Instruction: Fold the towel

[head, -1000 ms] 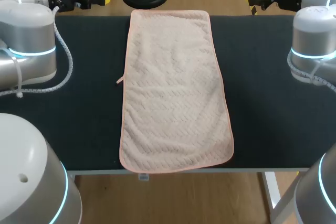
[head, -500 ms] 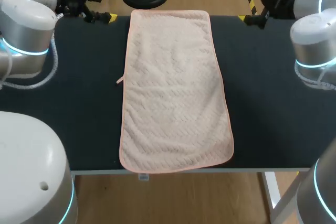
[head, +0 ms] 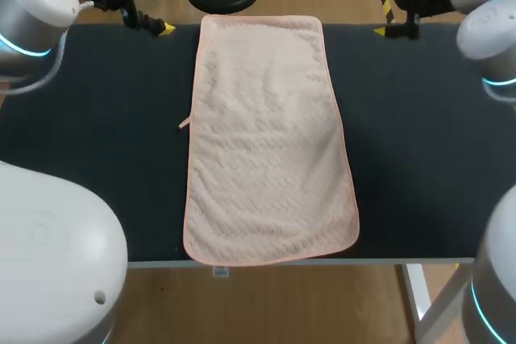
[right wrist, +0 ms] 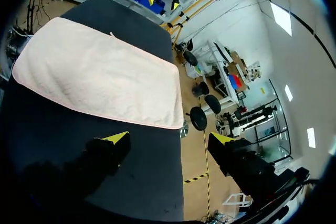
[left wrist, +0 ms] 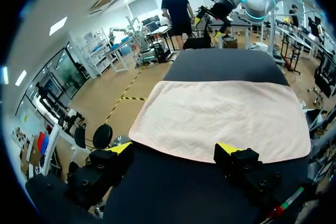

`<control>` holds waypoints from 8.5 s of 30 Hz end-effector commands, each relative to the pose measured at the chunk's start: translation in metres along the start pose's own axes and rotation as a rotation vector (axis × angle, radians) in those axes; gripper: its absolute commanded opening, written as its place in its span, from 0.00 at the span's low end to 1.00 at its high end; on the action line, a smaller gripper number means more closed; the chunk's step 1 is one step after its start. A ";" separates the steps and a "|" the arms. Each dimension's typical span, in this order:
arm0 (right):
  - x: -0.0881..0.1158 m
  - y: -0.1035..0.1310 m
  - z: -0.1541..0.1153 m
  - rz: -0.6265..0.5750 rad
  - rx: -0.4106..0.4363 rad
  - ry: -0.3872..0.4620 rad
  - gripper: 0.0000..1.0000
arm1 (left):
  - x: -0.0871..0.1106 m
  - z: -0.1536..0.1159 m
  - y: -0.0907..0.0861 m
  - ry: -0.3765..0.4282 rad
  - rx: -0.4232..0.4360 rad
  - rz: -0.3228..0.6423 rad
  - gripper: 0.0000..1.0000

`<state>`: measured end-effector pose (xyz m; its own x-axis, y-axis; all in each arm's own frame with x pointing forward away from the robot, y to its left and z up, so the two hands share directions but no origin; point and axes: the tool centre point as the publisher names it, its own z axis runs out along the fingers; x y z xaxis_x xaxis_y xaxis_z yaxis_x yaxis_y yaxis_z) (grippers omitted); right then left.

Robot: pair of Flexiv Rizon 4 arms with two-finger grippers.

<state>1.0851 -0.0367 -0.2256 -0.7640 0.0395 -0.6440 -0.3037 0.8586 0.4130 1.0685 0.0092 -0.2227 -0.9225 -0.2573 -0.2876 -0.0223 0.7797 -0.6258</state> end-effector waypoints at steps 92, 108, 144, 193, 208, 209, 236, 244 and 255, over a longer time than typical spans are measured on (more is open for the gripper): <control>0.171 0.007 0.160 0.138 0.472 0.552 1.00 | 0.108 0.173 0.071 0.428 -0.537 0.134 1.00; 0.179 0.001 0.166 0.151 0.468 0.630 1.00 | 0.111 0.182 0.079 0.442 -0.546 0.114 1.00; 0.167 0.007 0.138 0.148 0.450 0.582 0.00 | 0.113 0.154 0.061 0.382 -0.515 0.135 0.00; -0.110 0.134 -0.053 -0.137 0.258 -0.184 0.00 | -0.085 -0.071 -0.155 -0.409 -0.421 0.451 0.00; -0.151 0.150 -0.069 -0.207 0.267 -0.316 0.00 | -0.107 -0.095 -0.181 -0.488 -0.414 0.493 0.00; -0.147 0.149 -0.068 -0.209 0.267 -0.303 0.00 | -0.102 -0.092 -0.179 -0.471 -0.405 0.485 0.00; 0.009 0.150 -0.086 -0.146 0.243 -0.025 0.00 | 0.064 -0.083 -0.127 -0.239 -0.372 0.322 0.00; 0.056 0.137 -0.059 -0.097 0.265 0.107 0.00 | 0.095 -0.050 -0.102 -0.099 -0.411 0.255 0.00; 0.111 0.108 -0.016 -0.026 0.325 0.292 0.00 | 0.126 0.009 -0.064 0.105 -0.455 0.175 0.00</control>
<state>0.9445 0.0458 -0.2299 -0.8887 -0.0894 -0.4496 -0.1723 0.9740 0.1468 0.9416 -0.0702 -0.2073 -0.9455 -0.0685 -0.3184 -0.0065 0.9814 -0.1921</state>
